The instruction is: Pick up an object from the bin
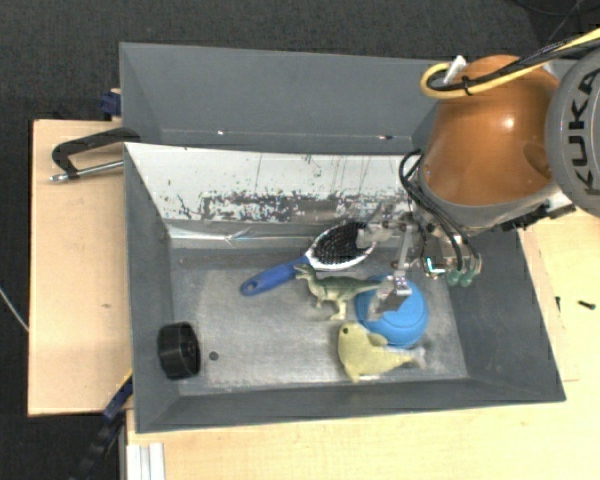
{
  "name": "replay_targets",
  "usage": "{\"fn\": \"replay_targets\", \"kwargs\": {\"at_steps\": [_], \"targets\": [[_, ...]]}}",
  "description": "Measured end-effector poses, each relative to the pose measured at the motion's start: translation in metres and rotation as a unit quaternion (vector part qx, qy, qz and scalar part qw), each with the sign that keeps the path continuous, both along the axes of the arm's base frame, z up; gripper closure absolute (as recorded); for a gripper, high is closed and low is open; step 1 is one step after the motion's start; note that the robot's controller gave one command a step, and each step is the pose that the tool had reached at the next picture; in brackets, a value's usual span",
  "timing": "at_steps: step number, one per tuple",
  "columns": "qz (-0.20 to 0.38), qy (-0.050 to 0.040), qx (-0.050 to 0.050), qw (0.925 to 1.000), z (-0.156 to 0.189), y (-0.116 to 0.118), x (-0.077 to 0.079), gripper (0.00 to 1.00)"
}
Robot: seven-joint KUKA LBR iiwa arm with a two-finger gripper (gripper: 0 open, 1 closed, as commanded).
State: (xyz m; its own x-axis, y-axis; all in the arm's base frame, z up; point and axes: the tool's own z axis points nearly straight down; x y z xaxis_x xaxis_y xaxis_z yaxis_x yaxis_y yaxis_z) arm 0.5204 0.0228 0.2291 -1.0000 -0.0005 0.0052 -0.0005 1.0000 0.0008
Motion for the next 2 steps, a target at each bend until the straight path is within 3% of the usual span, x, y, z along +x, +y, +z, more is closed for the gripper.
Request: {"fn": "replay_targets", "kwargs": {"at_steps": [1,2], "targets": [[0.089,-0.0100,0.001,0.9960,-0.119,0.013,0.069,0.00],[0.115,-0.0047,0.003,0.9934,-0.120,-0.009,0.084,0.00]]}}
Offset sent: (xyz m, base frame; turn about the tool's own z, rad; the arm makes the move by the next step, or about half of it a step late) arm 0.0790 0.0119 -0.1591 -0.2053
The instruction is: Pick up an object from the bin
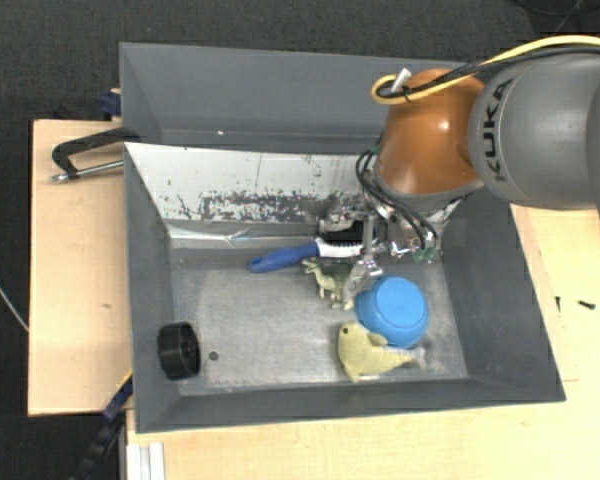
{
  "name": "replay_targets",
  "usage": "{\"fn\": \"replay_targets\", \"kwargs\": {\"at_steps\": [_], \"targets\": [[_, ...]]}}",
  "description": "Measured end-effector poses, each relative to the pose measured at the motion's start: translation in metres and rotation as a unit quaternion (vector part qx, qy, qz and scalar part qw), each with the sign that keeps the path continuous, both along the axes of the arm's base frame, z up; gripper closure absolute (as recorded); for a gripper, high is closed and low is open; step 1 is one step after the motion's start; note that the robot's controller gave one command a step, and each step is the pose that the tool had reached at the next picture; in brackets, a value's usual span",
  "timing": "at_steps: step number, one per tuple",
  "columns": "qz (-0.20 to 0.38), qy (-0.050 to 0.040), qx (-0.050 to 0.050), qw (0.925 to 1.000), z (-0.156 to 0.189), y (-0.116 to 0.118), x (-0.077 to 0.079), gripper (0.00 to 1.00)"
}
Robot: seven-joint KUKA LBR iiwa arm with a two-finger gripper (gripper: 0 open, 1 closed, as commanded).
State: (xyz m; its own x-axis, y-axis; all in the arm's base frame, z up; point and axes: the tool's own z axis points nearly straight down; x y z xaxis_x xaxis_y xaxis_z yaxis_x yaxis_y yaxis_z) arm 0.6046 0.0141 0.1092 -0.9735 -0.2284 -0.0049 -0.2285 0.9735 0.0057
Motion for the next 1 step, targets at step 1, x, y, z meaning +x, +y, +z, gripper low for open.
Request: {"fn": "replay_targets", "kwargs": {"at_steps": [1], "targets": [[0.199,-0.0026,-0.002,0.9799,0.0062,0.0591,-0.0087,0.00]]}}
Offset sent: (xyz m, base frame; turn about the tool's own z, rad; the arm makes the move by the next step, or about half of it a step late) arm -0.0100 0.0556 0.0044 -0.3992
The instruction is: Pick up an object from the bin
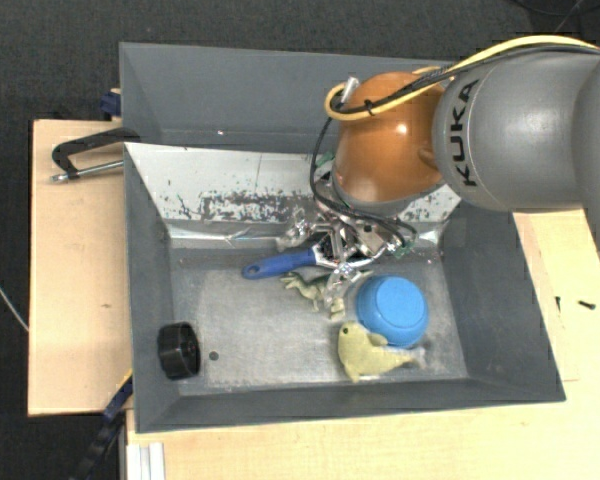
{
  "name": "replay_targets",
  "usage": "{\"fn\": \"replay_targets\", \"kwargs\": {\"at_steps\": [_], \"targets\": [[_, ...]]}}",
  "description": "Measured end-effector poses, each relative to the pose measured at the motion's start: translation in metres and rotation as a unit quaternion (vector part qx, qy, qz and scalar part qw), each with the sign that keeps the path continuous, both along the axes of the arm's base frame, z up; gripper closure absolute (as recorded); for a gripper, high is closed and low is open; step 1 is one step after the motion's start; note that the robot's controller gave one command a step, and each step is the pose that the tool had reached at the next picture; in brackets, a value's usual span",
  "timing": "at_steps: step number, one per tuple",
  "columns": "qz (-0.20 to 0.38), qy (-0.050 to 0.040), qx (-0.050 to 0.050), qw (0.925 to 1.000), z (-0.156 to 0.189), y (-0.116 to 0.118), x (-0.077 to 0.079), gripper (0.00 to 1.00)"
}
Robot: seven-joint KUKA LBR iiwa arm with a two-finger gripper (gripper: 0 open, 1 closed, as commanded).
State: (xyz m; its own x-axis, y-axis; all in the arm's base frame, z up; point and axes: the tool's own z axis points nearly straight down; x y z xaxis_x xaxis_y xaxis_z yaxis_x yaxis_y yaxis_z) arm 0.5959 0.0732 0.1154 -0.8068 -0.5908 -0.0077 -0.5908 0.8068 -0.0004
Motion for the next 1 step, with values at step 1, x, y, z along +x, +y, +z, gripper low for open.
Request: {"fn": "replay_targets", "kwargs": {"at_steps": [1], "targets": [[0.030,-0.0009,-0.001,0.9995,-0.0360,-0.0439,0.0039,0.00]]}}
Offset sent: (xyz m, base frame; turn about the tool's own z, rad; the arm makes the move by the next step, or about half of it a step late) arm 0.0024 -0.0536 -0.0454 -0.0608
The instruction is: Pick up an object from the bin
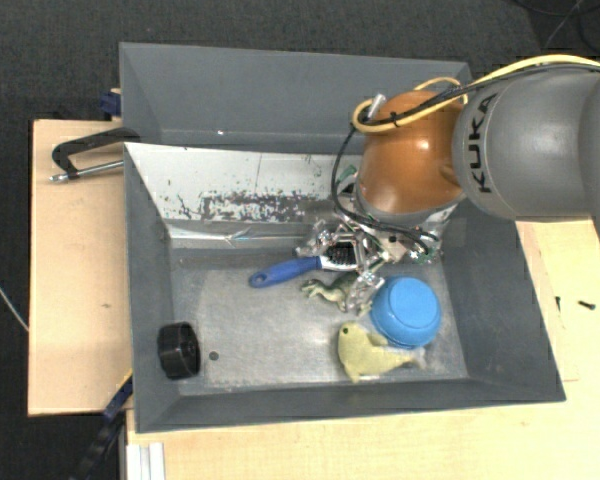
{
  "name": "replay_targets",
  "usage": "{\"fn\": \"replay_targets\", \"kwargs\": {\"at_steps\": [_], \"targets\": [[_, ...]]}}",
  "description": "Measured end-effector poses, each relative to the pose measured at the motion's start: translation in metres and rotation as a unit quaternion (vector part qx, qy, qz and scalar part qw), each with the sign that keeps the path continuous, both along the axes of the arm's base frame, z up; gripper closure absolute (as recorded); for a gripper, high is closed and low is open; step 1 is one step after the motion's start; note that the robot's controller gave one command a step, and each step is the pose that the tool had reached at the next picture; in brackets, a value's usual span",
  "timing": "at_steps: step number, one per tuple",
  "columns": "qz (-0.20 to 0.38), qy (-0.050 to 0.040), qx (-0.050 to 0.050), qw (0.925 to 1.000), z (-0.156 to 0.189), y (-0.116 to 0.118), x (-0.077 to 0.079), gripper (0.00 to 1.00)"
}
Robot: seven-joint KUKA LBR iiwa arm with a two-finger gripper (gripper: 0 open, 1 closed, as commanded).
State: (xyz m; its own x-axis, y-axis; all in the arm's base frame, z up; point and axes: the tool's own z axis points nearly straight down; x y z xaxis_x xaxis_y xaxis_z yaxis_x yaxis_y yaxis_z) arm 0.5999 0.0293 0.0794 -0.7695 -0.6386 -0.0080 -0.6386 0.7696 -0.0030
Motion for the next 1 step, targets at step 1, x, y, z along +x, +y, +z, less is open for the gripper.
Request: {"fn": "replay_targets", "kwargs": {"at_steps": [1], "targets": [[0.230,-0.0014,0.000,0.9731,-0.0058,-0.0380,0.0002,0.00]]}}
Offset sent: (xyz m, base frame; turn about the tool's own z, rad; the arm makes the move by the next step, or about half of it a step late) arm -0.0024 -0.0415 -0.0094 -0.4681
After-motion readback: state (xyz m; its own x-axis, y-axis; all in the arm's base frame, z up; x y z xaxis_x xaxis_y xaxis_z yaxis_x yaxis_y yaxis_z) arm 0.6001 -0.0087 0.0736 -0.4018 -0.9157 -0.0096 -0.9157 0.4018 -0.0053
